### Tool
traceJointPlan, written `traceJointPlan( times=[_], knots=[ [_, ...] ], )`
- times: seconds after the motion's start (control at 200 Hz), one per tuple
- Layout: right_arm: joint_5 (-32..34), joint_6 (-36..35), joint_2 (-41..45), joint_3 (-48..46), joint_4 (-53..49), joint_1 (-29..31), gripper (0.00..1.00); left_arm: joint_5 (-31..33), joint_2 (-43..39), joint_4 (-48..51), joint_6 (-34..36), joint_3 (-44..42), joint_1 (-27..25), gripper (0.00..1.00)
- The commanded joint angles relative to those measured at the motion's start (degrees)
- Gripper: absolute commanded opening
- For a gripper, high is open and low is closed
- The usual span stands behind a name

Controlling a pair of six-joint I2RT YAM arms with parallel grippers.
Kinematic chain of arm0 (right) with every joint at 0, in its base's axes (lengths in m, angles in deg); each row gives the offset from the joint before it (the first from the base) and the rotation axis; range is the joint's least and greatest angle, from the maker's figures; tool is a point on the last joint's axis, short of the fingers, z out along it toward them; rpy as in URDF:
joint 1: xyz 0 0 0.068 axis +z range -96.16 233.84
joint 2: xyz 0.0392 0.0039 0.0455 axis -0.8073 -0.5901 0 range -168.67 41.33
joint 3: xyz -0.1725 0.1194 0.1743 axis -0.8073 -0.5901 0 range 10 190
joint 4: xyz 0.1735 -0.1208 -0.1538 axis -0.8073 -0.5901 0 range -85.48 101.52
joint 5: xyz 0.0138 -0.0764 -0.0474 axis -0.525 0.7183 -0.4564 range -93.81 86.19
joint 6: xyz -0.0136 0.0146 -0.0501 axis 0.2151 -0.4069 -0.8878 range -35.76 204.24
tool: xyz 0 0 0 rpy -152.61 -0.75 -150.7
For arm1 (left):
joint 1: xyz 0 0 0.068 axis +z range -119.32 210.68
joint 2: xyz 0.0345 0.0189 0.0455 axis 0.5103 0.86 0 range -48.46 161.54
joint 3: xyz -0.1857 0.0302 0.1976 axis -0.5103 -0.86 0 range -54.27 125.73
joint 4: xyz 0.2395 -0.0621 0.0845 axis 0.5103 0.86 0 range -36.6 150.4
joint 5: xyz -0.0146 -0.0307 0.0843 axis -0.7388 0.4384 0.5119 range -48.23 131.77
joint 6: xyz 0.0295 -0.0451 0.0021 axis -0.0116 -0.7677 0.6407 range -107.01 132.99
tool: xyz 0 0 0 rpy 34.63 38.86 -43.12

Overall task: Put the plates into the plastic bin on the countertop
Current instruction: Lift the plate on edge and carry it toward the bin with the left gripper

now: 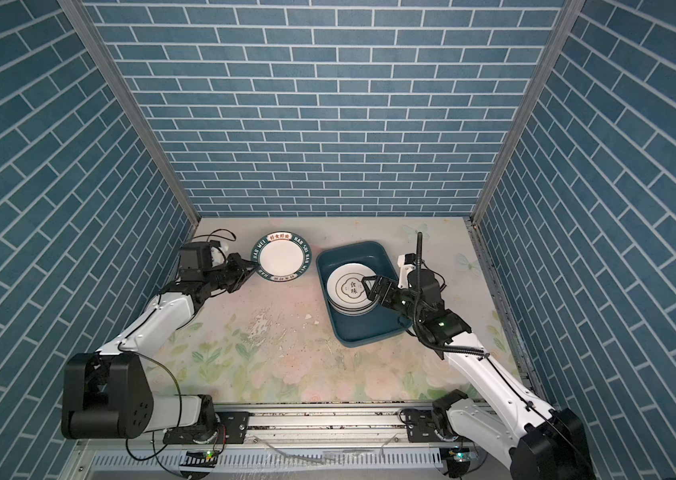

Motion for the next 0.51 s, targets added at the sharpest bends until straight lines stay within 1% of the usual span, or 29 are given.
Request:
traceJointPlan(
  times=[0.0, 0.12, 0.265, 0.5],
  knots=[
    [-2.9, -0.4, 0.7, 1.2, -0.2, 0.3, 0.95, -1.4, -2.9, 2.6, 0.7, 0.6, -3.5, 0.00],
    [-4.2, -0.4, 0.7, 1.7, -0.8, 0.3, 0.94, 0.0, -5.1, 3.2, 0.2, 1.1, -6.8, 0.00],
    [-5.7, -0.4, 0.3, 1.6, -0.8, 0.3, 0.92, 0.4, -5.4, 4.3, 0.5, 2.4, -10.4, 0.00],
    [-7.2, 0.2, -0.4, 1.9, 0.7, 0.3, 0.90, -0.1, -4.4, 4.7, 1.1, 4.7, -13.6, 0.00]
  ],
)
